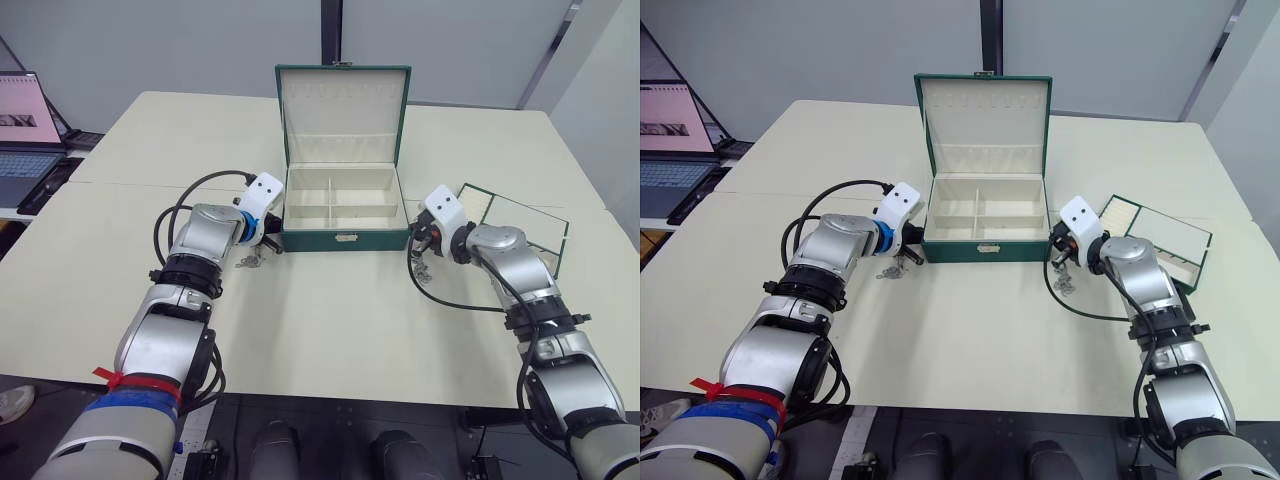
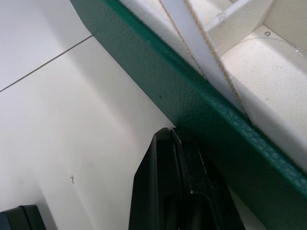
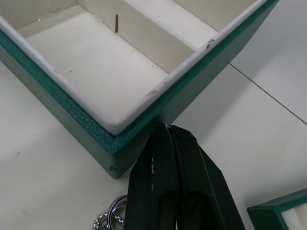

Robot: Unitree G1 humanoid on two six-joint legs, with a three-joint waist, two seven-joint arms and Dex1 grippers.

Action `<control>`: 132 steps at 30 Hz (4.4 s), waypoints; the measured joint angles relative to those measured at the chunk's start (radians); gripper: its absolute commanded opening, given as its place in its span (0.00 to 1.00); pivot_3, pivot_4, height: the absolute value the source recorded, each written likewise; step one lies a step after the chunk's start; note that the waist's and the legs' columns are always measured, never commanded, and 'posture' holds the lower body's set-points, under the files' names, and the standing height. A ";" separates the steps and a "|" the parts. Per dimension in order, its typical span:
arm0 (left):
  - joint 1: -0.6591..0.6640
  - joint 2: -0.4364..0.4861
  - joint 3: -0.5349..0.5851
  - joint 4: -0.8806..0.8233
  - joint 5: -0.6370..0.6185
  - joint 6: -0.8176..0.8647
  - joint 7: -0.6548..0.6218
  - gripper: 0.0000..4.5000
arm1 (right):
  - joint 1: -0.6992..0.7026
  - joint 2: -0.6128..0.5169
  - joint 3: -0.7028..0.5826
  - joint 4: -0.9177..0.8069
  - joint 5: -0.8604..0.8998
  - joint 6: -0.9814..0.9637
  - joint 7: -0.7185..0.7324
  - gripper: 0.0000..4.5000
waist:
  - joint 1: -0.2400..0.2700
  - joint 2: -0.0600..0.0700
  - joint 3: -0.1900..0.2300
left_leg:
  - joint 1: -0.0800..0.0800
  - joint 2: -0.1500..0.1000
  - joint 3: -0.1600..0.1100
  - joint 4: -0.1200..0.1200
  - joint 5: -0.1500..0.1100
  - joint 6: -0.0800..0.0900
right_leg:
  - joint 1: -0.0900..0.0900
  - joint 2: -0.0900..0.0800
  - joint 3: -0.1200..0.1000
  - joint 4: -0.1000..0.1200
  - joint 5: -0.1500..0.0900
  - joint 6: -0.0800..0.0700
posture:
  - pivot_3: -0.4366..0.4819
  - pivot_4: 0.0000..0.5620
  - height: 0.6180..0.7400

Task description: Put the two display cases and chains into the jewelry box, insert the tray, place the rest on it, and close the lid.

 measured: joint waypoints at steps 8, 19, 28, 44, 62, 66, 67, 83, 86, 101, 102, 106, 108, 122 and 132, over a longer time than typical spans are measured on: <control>0.009 -0.011 -0.009 -0.043 0.024 0.028 -0.023 0.00 | 0.078 0.001 -0.026 -0.140 0.000 0.088 -0.029 0.00 | 0.004 0.000 0.000 | 0.000 0.000 0.000 0.000 0.000 0.000 | 0.000 0.000 0.000 -0.001 0.000 0.000 | 0.48 0.27 0.98; 0.058 -0.012 -0.016 -0.162 0.032 0.097 -0.056 0.00 | 0.151 -0.003 -0.050 -0.263 0.000 0.168 -0.050 0.00 | 0.007 0.000 0.000 | 0.000 0.000 0.000 0.000 0.000 0.000 | 0.001 0.000 0.000 -0.002 0.000 0.000 | 0.48 0.27 0.98; 0.095 -0.012 -0.017 -0.245 0.035 0.142 -0.064 0.00 | 0.165 -0.013 -0.050 -0.294 0.000 0.195 -0.050 0.00 | 0.009 0.000 0.000 | 0.000 0.000 0.000 -0.001 0.000 0.000 | 0.001 0.000 0.001 -0.002 0.000 0.000 | 0.48 0.27 0.98; 0.139 -0.008 -0.016 -0.329 0.037 0.181 -0.080 0.00 | 0.194 -0.027 -0.049 -0.343 0.000 0.232 -0.050 0.00 | 0.010 0.000 0.000 | 0.000 -0.001 0.000 -0.002 0.000 0.000 | 0.002 0.000 0.001 -0.003 0.000 0.000 | 0.48 0.27 0.98; 0.399 0.336 0.185 -0.763 -0.193 0.173 -0.278 0.00 | 0.407 -0.266 -0.250 -0.863 0.279 0.469 0.109 0.00 | 0.000 0.001 0.000 | 0.001 0.000 0.001 -0.011 0.000 0.000 | 0.002 0.000 0.002 -0.008 0.000 0.000 | 0.48 0.27 0.98; 0.591 0.412 0.331 -0.945 -0.386 0.255 -0.398 0.00 | 0.588 -0.299 -0.354 -1.018 0.376 0.542 0.129 0.00 | 0.000 0.000 0.000 | 0.001 0.001 0.000 -0.011 0.000 0.000 | 0.004 0.000 0.001 -0.012 0.000 0.000 | 0.48 0.27 0.98; 0.642 0.423 0.370 -0.980 -0.422 0.260 -0.416 0.00 | 0.644 -0.300 -0.380 -1.046 0.395 0.548 0.131 0.00 | 0.001 0.000 0.000 | 0.001 0.000 0.000 -0.011 0.000 0.000 | 0.004 0.000 0.001 -0.012 0.000 0.000 | 0.48 0.27 0.98; 1.155 0.577 0.654 -1.132 -0.620 0.173 -0.647 1.00 | 1.069 -0.301 -0.656 -1.247 0.681 0.540 0.171 0.90 | -0.006 -0.001 -0.001 | 0.002 0.000 -0.002 -0.012 -0.002 0.004 | 0.004 0.000 0.000 -0.013 0.000 -0.001 | 0.48 0.27 0.98; 1.156 0.577 0.654 -1.137 -0.640 0.165 -0.643 1.00 | 1.088 -0.304 -0.656 -1.247 0.697 0.520 0.157 0.99 | -0.006 -0.001 -0.001 | 0.002 0.000 -0.003 -0.012 -0.002 0.004 | 0.004 0.000 0.000 -0.013 0.000 -0.001 | 0.48 0.27 0.98; 0.907 0.494 0.657 -1.081 -0.757 0.467 -0.184 1.00 | 0.660 -0.416 -0.524 -1.300 0.895 0.446 -0.002 0.99 | -0.012 -0.001 -0.001 | 0.001 0.000 -0.004 -0.012 -0.002 0.004 | 0.004 0.002 0.001 -0.013 0.000 -0.001 | 0.48 0.27 0.98; 0.904 0.493 0.662 -1.077 -0.768 0.484 -0.168 1.00 | 0.635 -0.424 -0.505 -1.300 0.908 0.449 -0.021 0.99 | -0.008 -0.001 -0.001 | 0.001 0.000 -0.004 -0.012 -0.003 0.003 | 0.004 0.001 0.001 -0.014 0.000 -0.001 | 0.48 0.27 0.98; 0.940 0.494 0.674 -1.074 -0.773 0.528 -0.123 1.00 | 0.533 -0.425 -0.442 -1.289 0.960 0.455 -0.109 0.99 | -0.005 -0.001 -0.001 | 0.000 0.000 -0.004 -0.013 -0.003 0.002 | 0.003 0.001 0.001 -0.014 0.000 -0.001 | 0.48 0.27 0.98; 0.958 0.494 0.674 -1.078 -0.772 0.545 -0.098 1.00 | 0.509 -0.425 -0.418 -1.279 0.989 0.455 -0.145 0.99 | -0.006 -0.001 -0.001 | 0.000 0.001 -0.004 -0.013 -0.003 0.003 | 0.003 0.001 0.000 -0.014 0.000 -0.001 | 0.48 0.27 0.98; 0.782 0.307 0.571 -0.981 -0.602 0.437 0.267 1.00 | 0.425 -0.458 -0.336 -1.206 1.025 0.441 -0.229 0.99 | -0.004 -0.002 -0.001 | 0.001 0.000 -0.004 -0.011 -0.002 0.002 | 0.004 0.000 0.001 -0.013 0.000 -0.001 | 0.48 0.27 0.98; 0.714 0.220 0.497 -0.861 -0.473 0.340 0.401 1.00 | 0.383 -0.500 -0.316 -1.167 1.031 0.441 -0.242 0.99 | -0.001 -0.003 -0.002 | 0.001 0.000 -0.004 -0.011 -0.002 0.001 | 0.004 0.000 0.000 -0.013 0.000 -0.001 | 0.48 0.27 0.98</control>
